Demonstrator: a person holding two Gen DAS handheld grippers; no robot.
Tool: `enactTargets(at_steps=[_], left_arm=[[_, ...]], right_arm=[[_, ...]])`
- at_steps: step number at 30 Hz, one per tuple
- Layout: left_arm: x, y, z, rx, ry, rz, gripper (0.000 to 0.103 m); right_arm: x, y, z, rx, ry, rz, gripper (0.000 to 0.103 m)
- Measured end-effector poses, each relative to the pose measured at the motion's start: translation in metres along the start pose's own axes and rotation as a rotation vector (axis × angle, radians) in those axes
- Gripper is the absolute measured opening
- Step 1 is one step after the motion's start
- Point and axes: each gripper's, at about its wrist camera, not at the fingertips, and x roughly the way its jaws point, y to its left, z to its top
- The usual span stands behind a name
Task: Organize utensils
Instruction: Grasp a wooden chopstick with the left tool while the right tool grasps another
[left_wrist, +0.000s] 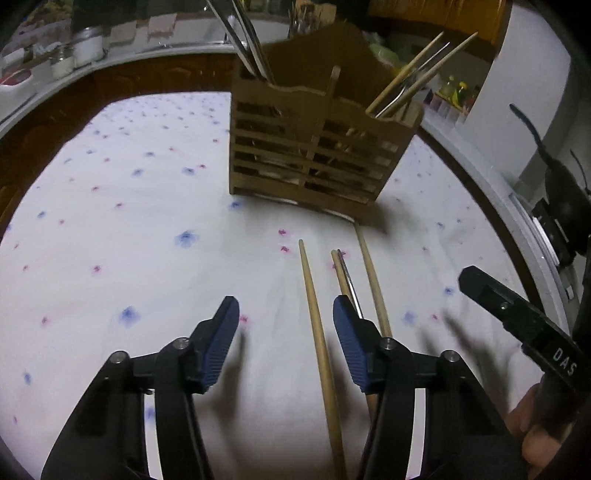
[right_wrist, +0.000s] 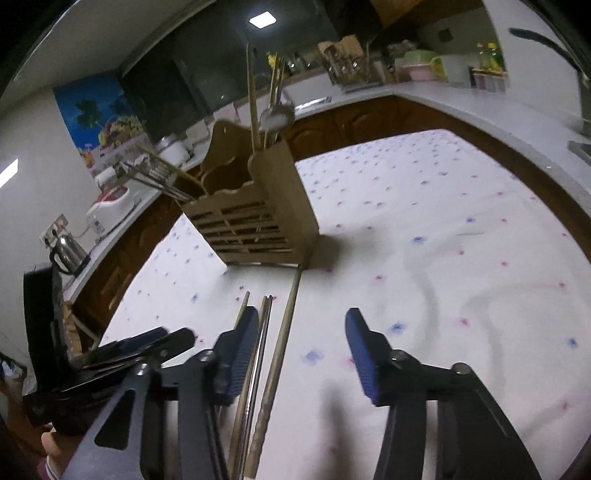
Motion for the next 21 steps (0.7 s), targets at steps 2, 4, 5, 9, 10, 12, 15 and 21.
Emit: enactTargets(at_steps=[2,4,5,9,10,12,15,21], left_arm=[[0.011,0.0,0.005,-0.007,0.029,-0.014,0.045],[0.019,0.001,0.008,-0.019,0.054,-0.037,0.043],[0.024,0.001,0.01,-0.025,0.069,-0.045,0.043],[0.036,-0.003,0.009,-0.009,0.094,-0.041,0.036],[0.036,-0.005,0.008,0.007,0.091,-0.031,0.036],[0.035,-0.012,0.004,0.053,0.091,-0.002,0.034],[0.031,-0.016,-0.003,0.126,0.093,0.023,0.028],[0.023,0.002,-0.005,0.111,0.123,-0.024,0.024]], right_arm=[[0.012,0.002,0.003,-0.005,0.024,0.011,0.04],[0.026,0.006,0.007,-0.018,0.049,0.009,0.038],[0.032,0.006,0.009,-0.022,0.06,0.008,0.037],[0.06,0.009,0.014,-0.05,0.106,-0.006,0.031],[0.065,0.009,0.015,-0.056,0.116,-0.009,0.03],[0.079,0.011,0.016,-0.071,0.143,-0.015,0.029],[0.096,0.016,0.014,-0.113,0.183,-0.035,0.022],[0.086,0.018,-0.002,-0.201,0.205,-0.066,0.008]])
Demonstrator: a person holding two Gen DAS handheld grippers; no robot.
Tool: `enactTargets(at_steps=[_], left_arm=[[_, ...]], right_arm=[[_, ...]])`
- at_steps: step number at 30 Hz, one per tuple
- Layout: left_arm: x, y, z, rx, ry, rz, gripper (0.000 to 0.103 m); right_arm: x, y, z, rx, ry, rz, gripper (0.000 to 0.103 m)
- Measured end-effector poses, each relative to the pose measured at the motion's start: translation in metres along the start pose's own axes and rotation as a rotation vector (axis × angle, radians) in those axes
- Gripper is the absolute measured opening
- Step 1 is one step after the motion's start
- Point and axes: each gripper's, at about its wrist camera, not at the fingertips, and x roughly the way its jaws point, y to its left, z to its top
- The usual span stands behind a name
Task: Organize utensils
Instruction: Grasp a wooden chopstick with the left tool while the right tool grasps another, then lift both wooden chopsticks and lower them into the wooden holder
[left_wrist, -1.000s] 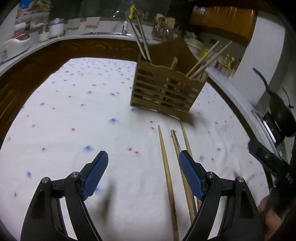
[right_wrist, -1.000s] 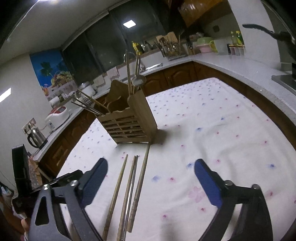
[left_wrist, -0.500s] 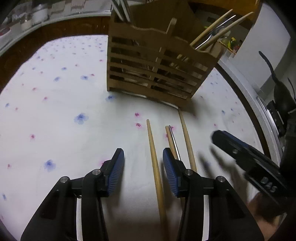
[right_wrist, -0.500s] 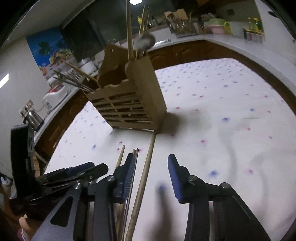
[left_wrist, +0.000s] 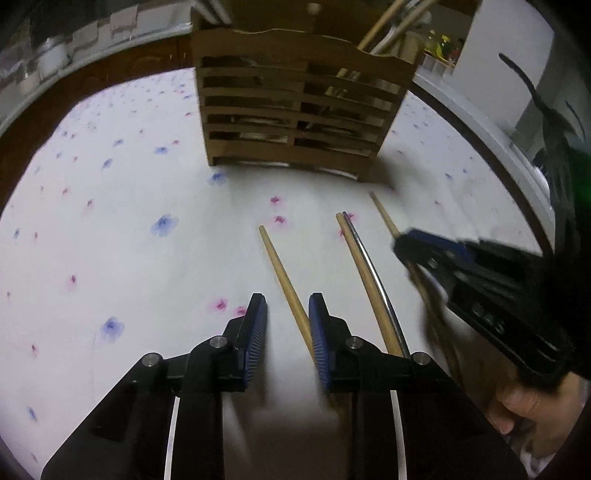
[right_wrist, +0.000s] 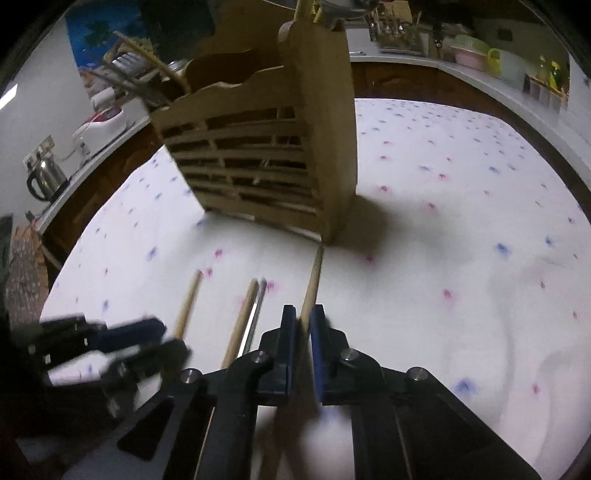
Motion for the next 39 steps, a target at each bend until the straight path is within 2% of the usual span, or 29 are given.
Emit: enactTargets(at_steps=[4,5,8,11,14,16,20,23,28,33,39], left_arm=[[0.003,0.004,0.008,-0.041,0.015,-0.005,0.024],[0.004,0.002,0.01,-0.043,0.017,0.002,0.024],[0.01,-0.006,0.018,-0.027,0.017,0.024,0.023],[0.016,-0.015,0.02,0.015,-0.001,0.077,0.009],[0.017,-0.02,0.019,0.041,-0.013,0.096,0.007],[0.016,-0.017,0.018,0.034,-0.011,0.082,0.005],[-0.001,-0.011,0.013,0.004,-0.042,0.04,0.005],[-0.029,-0.007,0.008,-0.016,-0.089,0.001,0.005],[-0.087,0.001,0.003,-0.044,-0.196,-0.058,0.005],[-0.131,0.007,0.002,-0.056,-0.281,-0.088,0.005],[-0.167,0.01,0.005,-0.06,-0.357,-0.114,0.005]], right_arm=[[-0.012,-0.009,-0.012,0.03,0.009,0.012,0.008],[-0.013,-0.012,-0.012,0.043,0.009,0.022,0.012],[-0.011,-0.017,-0.004,0.068,0.006,0.023,0.013],[-0.001,-0.014,0.007,0.067,0.016,0.013,0.014],[0.005,-0.005,0.009,0.017,-0.001,-0.02,0.012],[0.006,-0.001,0.009,-0.003,-0.001,-0.048,0.009],[0.0,-0.005,0.007,0.016,0.002,-0.029,0.006],[-0.021,-0.007,0.003,0.041,-0.039,0.003,0.005],[-0.079,-0.009,0.002,0.084,-0.155,0.071,0.005],[-0.135,-0.009,0.003,0.098,-0.276,0.094,0.005],[-0.181,-0.004,0.014,0.094,-0.386,0.111,0.005]])
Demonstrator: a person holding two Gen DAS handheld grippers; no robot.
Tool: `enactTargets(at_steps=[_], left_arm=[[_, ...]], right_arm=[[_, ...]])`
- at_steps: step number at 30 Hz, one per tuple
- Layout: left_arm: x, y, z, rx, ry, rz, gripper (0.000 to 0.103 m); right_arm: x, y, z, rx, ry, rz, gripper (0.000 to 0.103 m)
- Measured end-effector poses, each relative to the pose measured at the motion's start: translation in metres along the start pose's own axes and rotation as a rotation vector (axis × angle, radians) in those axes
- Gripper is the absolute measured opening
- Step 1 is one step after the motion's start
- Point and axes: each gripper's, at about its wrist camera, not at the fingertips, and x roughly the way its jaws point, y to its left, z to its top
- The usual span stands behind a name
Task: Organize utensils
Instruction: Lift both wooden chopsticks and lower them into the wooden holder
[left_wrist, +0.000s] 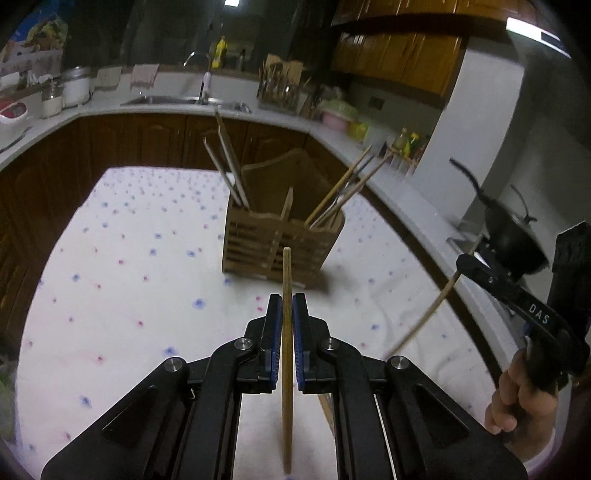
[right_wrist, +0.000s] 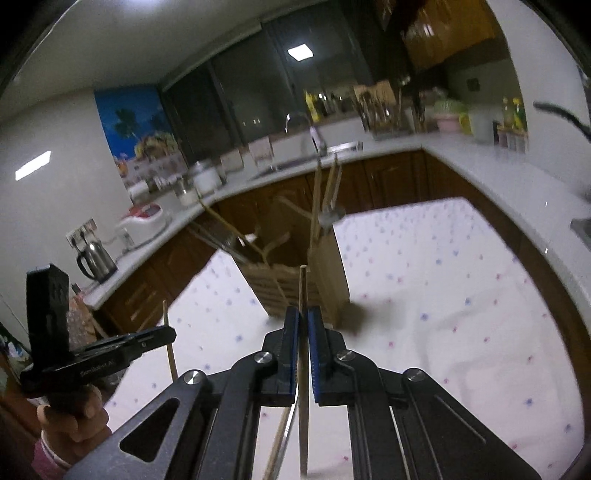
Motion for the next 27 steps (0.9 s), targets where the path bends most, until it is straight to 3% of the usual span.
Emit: enactTargets(at_steps=[9,27], left_arm=[[-0.021,-0.001,0.017,0.012,-0.078,0.011,0.005],[-0.026,-0.001,0.047,0.003,-0.15,0.02,0.005]], right_arm=[[-0.019,0.014,0.028,-0.028,-0.094,0.008,0.005],[-0.013,0.014,0.043,-0.036,-0.12,0.009,0.005]])
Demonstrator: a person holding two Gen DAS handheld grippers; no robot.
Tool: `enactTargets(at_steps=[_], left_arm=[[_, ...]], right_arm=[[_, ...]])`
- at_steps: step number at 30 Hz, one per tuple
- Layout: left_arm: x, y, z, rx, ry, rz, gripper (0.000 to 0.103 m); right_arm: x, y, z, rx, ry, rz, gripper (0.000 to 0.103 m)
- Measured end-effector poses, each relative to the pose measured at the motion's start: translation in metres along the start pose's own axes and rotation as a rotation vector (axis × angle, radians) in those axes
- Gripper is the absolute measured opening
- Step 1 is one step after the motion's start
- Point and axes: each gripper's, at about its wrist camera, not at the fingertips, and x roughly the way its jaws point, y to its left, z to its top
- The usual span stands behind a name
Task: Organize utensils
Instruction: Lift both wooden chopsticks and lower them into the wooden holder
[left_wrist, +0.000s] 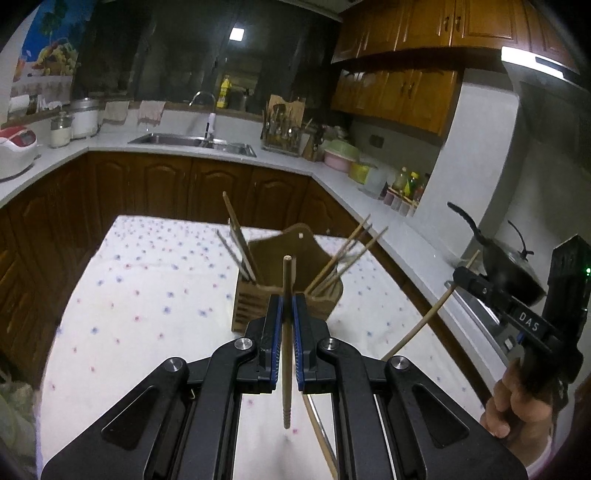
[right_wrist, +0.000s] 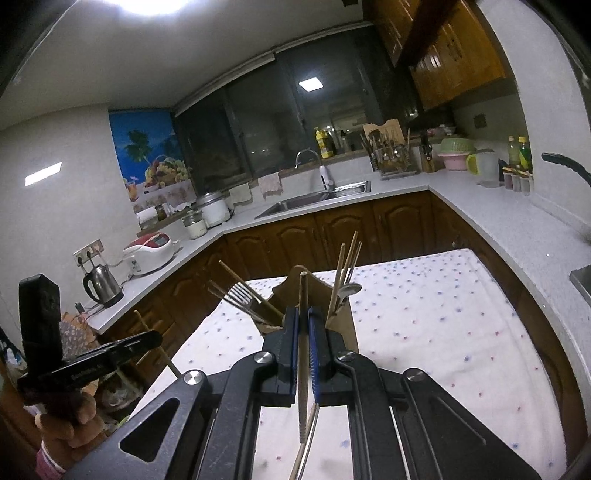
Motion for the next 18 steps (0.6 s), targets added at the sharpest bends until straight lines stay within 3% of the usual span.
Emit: enactTargets(at_steps=[12,18], left_arm=[[0.002,-0.01,0.087,0.014,-0.205,0.046,0.005],[0.024,-0.002,0.113,-0.018,-0.261,0.071,0.005]], right_arm=[[0.016,0.0,0.059,0.004,-0.133,-0.005,0.005],[0.039,-0.002,0.086,0.009,-0.178,-0.029,0.005]])
